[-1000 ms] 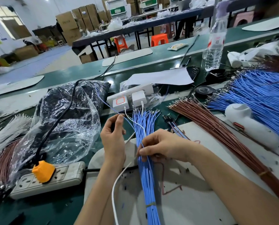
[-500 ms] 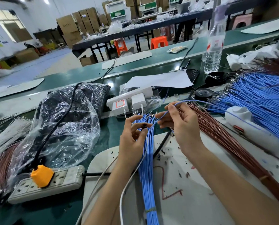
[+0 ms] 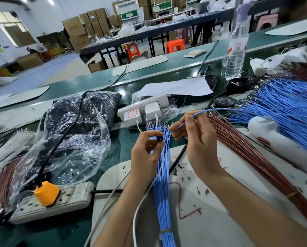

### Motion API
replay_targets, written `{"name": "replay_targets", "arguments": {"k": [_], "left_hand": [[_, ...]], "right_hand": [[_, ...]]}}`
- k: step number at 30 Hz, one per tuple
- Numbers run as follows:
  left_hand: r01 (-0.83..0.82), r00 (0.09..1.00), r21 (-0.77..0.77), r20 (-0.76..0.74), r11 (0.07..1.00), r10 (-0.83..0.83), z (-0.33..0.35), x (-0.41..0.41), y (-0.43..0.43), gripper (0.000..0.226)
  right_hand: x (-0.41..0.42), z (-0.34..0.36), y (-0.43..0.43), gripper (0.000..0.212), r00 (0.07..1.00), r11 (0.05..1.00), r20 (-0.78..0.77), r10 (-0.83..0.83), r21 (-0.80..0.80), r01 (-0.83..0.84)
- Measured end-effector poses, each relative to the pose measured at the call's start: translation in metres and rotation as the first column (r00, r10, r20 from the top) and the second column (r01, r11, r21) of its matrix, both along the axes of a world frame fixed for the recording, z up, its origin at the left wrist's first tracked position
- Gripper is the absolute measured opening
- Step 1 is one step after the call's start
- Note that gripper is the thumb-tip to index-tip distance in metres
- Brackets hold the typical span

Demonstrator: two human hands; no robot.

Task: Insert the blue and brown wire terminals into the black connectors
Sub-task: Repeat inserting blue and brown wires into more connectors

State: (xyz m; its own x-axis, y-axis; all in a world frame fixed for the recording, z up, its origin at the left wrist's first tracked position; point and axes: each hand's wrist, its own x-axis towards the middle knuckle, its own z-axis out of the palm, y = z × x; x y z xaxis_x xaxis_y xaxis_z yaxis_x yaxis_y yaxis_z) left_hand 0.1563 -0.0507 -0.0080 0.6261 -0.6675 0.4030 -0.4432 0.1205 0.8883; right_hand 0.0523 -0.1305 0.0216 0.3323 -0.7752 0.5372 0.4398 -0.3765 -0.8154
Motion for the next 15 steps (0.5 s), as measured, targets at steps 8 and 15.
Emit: {"name": "replay_targets", "arguments": {"k": [8,15], "left_hand": [[-0.016,1.000,0.018,0.004,1.000,0.016,0.0028,-0.0041,0.0009,0.024],[-0.033,0.997,0.037,0.066,0.999,0.030,0.0063,-0.0076,0.0012,0.031]], "right_hand": [[0.0001,-0.0018,0.0030,0.018,0.998,0.995,0.005,-0.055,-0.087,0.055],[0.0005,-0.0046,0.0050,0.020,0.998,0.988,-0.023,-0.060,-0.146,0.056]]}}
